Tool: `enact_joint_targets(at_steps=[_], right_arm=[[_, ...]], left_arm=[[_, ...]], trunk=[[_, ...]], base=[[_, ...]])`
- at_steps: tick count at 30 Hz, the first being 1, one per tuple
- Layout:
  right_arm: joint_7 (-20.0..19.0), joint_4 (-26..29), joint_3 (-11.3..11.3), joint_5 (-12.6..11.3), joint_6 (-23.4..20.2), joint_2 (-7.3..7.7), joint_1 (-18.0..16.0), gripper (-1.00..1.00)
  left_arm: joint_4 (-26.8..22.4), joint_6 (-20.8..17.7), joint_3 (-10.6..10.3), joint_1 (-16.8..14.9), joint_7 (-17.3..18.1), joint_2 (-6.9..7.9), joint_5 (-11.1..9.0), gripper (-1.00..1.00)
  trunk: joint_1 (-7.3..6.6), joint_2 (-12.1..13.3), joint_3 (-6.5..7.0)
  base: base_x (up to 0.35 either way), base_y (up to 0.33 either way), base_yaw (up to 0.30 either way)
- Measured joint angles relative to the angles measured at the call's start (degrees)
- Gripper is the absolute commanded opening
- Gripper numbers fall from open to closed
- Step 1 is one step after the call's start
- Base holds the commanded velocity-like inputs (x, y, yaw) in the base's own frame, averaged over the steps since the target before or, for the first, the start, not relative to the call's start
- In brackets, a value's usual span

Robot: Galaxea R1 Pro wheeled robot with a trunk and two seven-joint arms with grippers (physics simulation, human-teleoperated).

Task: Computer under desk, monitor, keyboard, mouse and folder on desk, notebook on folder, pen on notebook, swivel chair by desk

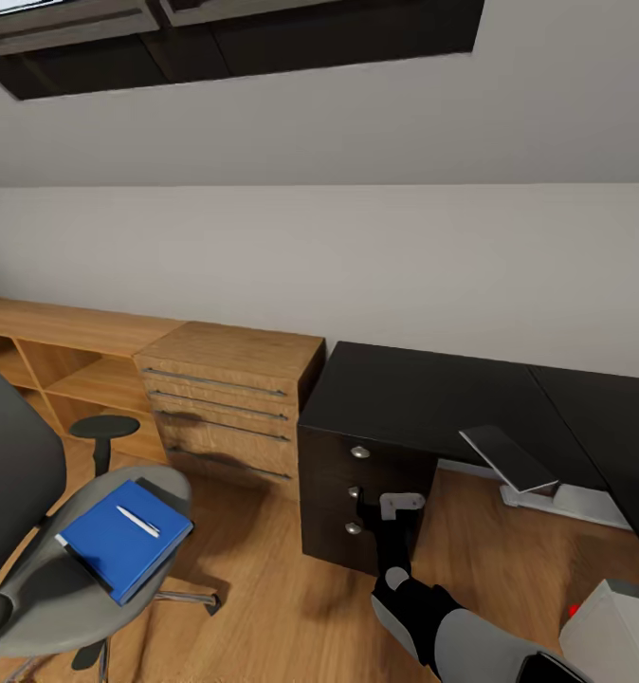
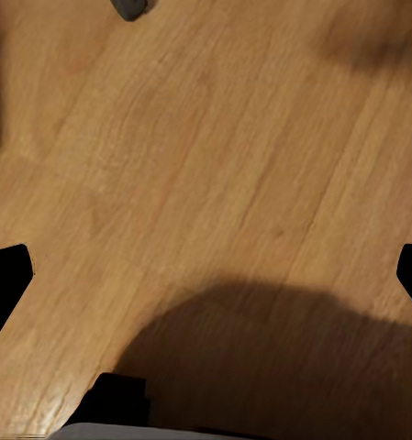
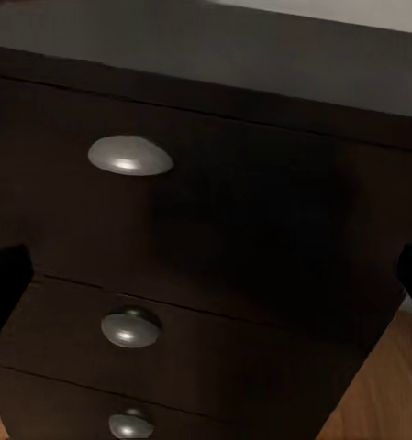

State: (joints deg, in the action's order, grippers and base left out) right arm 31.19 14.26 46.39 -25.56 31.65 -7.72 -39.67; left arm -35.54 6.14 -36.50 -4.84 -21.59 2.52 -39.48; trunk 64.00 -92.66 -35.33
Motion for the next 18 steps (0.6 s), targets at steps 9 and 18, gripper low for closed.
enact_joint_targets(at_steps=[9, 18], right_arm=[[-0.19, 0.0, -0.39, -0.3, 5.81, 0.12, -0.01, 1.0], [-0.3, -0.01, -0.4, -0.19, 6.14, 0.21, -0.08, 1.0]], left_arm=[[0.06, -0.02, 0.06, 0.0, 0.0, 0.01, -0.03, 1.0], [0.07, 0.01, 0.07, 0.0, 0.0, 0.05, -0.07, 1.0]], trunk=[[0.0, 0.0, -0.32], [0.0, 0.0, -0.57]], base=[[0.0, 0.0, 0.27], [0.0, 0.0, 0.28]])
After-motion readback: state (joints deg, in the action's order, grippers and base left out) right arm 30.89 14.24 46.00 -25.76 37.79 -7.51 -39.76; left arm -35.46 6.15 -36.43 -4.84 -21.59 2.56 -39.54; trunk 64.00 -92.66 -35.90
